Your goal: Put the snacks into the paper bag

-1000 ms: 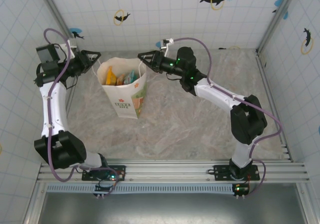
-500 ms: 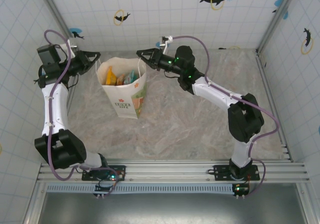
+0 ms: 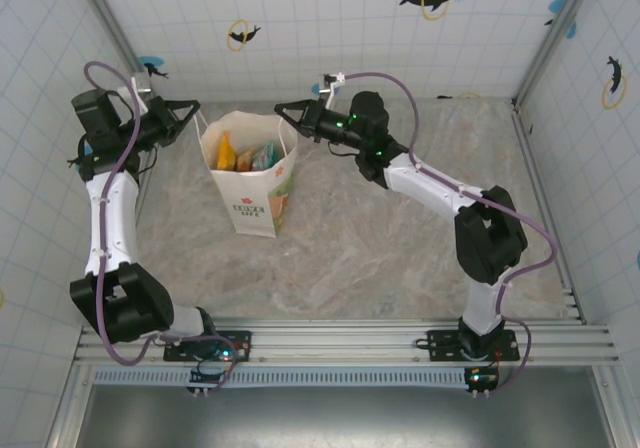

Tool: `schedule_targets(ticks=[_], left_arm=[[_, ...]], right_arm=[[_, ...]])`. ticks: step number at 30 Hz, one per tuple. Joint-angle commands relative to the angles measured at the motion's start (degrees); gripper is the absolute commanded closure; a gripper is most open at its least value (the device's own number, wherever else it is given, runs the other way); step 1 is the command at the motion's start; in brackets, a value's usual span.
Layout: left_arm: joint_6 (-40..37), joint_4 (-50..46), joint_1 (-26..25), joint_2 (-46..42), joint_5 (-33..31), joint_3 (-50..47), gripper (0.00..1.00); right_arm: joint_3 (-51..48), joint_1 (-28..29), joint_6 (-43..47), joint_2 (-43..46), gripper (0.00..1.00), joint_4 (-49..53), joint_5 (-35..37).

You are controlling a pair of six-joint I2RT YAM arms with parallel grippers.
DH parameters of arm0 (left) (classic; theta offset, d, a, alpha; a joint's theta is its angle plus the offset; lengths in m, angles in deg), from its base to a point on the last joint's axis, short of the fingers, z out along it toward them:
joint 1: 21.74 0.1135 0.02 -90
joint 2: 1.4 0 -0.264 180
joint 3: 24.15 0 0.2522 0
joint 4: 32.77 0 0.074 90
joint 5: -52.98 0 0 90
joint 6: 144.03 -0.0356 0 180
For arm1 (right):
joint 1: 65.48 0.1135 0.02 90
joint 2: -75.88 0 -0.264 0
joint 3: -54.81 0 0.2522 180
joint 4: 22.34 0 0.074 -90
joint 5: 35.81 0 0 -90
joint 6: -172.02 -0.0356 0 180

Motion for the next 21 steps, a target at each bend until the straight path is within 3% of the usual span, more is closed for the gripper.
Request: schedule_targets(ticks=[1, 7, 14, 21], left_arm=[[4.8, 9.7, -0.1, -3.1, 3.3, -0.6, 1.00], [7.9, 14.0, -3.1, -3.4, 3.2, -0.5, 1.00], [10.2, 18.2, -14.1, -2.4, -1.2, 0.6, 1.00], [11.2, 21.1, -24.3, -1.0, -8.1, 2.6, 1.00]], right_arm=[[2.6, -1.1, 1.7, 4.2, 1.00, -1.6, 0.1], [2.4, -3.5, 5.2, 9.3, 1.00, 5.7, -1.4], [0.6, -9.5, 6.5, 16.1, 1.00, 13.0, -4.9], [1.4, -18.9, 6.6, 21.0, 1.00, 22.6, -13.1]])
